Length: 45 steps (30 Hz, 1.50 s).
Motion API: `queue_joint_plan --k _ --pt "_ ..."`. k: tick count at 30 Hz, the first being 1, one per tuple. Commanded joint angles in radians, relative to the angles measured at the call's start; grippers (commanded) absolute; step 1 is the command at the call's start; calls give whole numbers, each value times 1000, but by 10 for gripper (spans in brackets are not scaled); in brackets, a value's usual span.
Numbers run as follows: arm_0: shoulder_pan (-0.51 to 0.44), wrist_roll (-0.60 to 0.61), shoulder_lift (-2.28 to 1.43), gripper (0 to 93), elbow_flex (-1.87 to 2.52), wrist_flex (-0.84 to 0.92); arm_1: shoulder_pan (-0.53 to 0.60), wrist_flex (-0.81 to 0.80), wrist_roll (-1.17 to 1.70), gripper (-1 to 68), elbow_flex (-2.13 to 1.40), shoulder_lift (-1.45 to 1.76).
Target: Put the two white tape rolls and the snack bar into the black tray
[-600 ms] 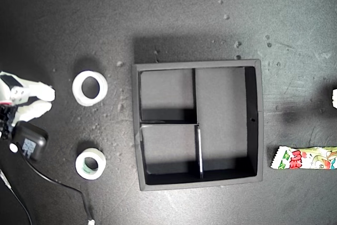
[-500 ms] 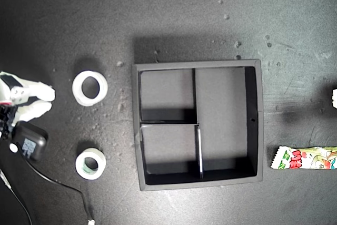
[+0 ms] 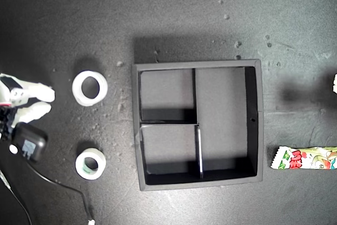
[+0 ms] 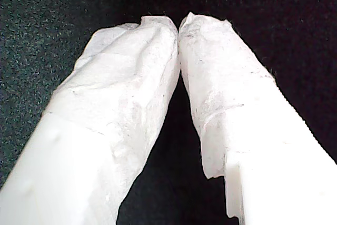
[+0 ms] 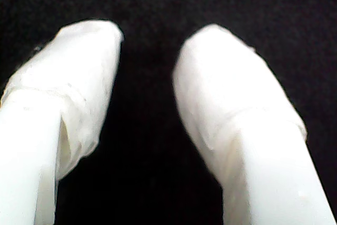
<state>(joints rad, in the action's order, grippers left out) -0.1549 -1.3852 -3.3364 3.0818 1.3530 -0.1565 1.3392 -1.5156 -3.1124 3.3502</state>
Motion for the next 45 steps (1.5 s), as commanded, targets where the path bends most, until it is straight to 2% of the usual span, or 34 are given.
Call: queue_joint_plan --k 1,3,5,6,8,11,13,14,19,22,25,28,32,35,40,45 --pt "18 -199 -49 118 57 40 12 -77 517 0 -12 -2" --pt "46 -270 -49 118 57 38 43 -190 666 0 -12 -2" --pt "66 -258 -51 118 57 15 83 -296 805 0 -12 -2" --pt "66 -235 -51 119 57 -9 97 -322 813 0 -12 -2" --pt "44 -98 -51 98 57 -106 130 -390 890 0 -12 -2" --pt "61 -91 -51 89 57 -135 210 -494 985 0 -12 0" --pt "72 -201 -51 93 57 -98 213 -529 807 0 -12 0" --pt "67 -218 -51 119 57 -94 207 -537 689 0 -12 0" --pt "11 144 -48 78 43 -333 158 -551 38 -1 -12 0" --pt "0 295 -48 196 -37 -397 130 -611 -91 -1 -12 0" --pt "40 399 -49 294 -133 -423 118 -617 -290 -2 -12 0" --pt "83 494 -32 283 -279 -405 135 -580 -618 -4 -12 0" --pt "98 557 221 276 -489 -370 127 -600 -738 -4 -12 0" --pt "78 535 471 271 -586 -377 124 -578 -723 -4 -12 0" --pt "48 477 864 273 -703 -382 104 -612 -181 -4 -12 0" --pt "40 428 1146 265 -804 -364 138 -611 160 -2 -12 0"
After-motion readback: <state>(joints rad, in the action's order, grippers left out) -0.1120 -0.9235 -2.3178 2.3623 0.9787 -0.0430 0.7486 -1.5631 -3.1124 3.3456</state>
